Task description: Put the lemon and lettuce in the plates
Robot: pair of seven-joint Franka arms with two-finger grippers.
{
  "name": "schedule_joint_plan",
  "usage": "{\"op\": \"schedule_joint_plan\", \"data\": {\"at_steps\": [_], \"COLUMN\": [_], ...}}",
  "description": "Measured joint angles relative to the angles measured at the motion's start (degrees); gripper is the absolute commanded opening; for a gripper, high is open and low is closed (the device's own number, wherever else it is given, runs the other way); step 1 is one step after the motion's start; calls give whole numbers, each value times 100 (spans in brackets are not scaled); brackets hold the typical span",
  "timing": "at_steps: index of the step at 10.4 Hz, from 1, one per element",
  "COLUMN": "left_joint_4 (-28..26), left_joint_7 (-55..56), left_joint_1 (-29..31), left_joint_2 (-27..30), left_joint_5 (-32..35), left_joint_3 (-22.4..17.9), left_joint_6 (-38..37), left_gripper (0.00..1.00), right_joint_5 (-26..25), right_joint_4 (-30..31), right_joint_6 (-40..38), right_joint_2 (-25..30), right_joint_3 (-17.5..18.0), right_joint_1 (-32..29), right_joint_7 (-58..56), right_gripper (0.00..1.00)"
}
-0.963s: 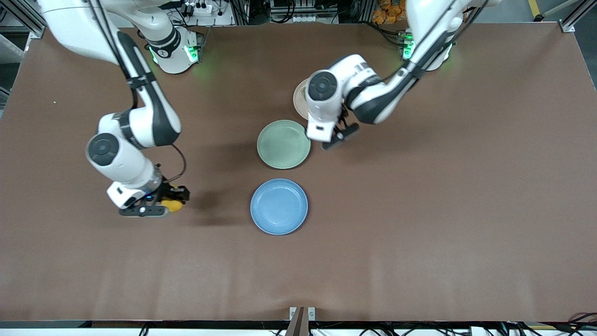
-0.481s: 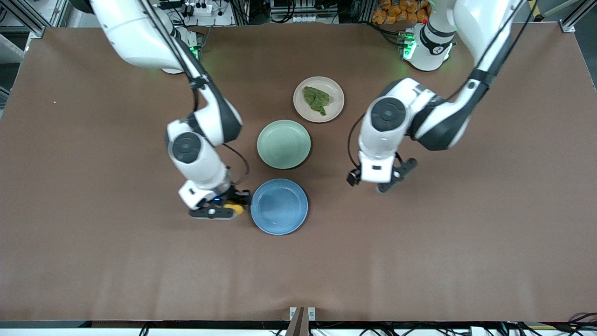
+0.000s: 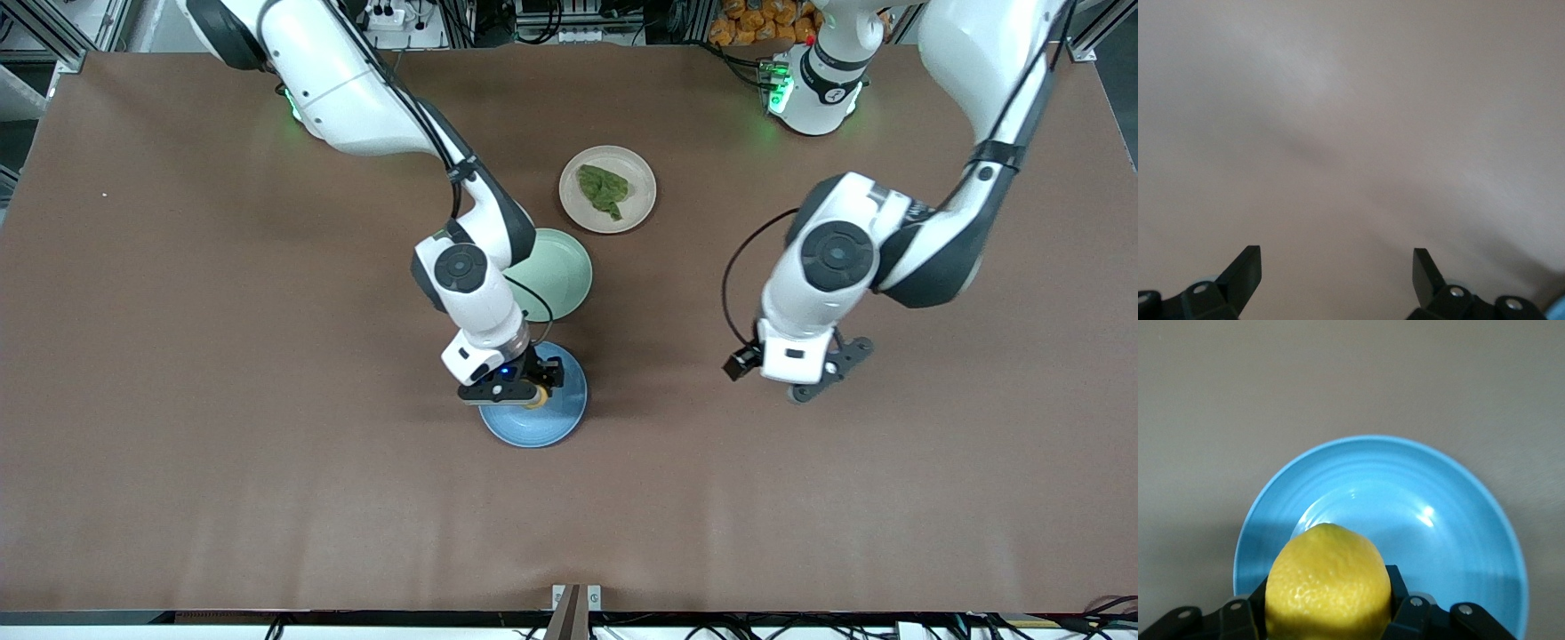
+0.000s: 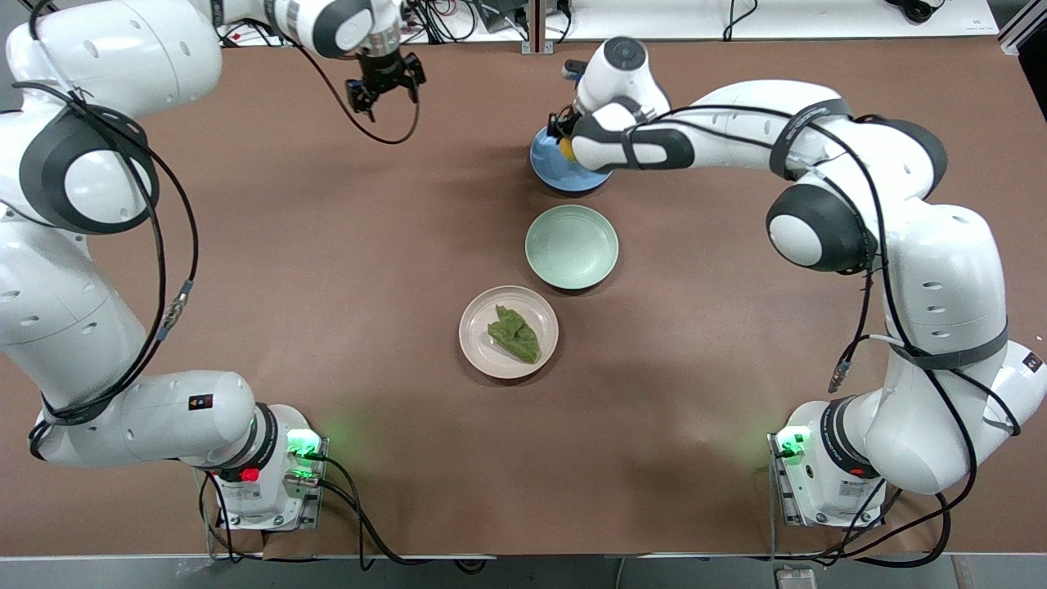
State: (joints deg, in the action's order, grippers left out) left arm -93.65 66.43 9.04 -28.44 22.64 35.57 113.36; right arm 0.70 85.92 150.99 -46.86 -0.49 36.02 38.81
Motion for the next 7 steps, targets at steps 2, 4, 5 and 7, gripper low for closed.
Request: {"op": "schedule_joint_plan", "data": {"at_steps": [2,4,5,7], "left_joint_4": [-2,-60,-148,-417], "left_joint_7": [-612,-1642,-2296,-3454], "left_joint_1": [70,-504,-732,-777], "left_joint_2": [96,386,619,1183], "left_joint_5": [-56,-758,-1190,-1844], "left_joint_3": [-244,-1223,-1670,-2130], "left_joint_6": [-104,-120,-120,-121], "left_gripper": [100,100,100,100], "right_joint_5": [2,5,5,4], "right_joint_4": [-10,-64,-102,-166], "right_joint_6": [29,26,11,-284], "right_joint_2": [-82,-82,-79,-58], "right_joint_3": [-17,-60,-82,-101], "right_joint_1": [12,-4,-25,-83], "right_joint_7": [36,281,343,354], "right_gripper": [100,100,100,100]}}
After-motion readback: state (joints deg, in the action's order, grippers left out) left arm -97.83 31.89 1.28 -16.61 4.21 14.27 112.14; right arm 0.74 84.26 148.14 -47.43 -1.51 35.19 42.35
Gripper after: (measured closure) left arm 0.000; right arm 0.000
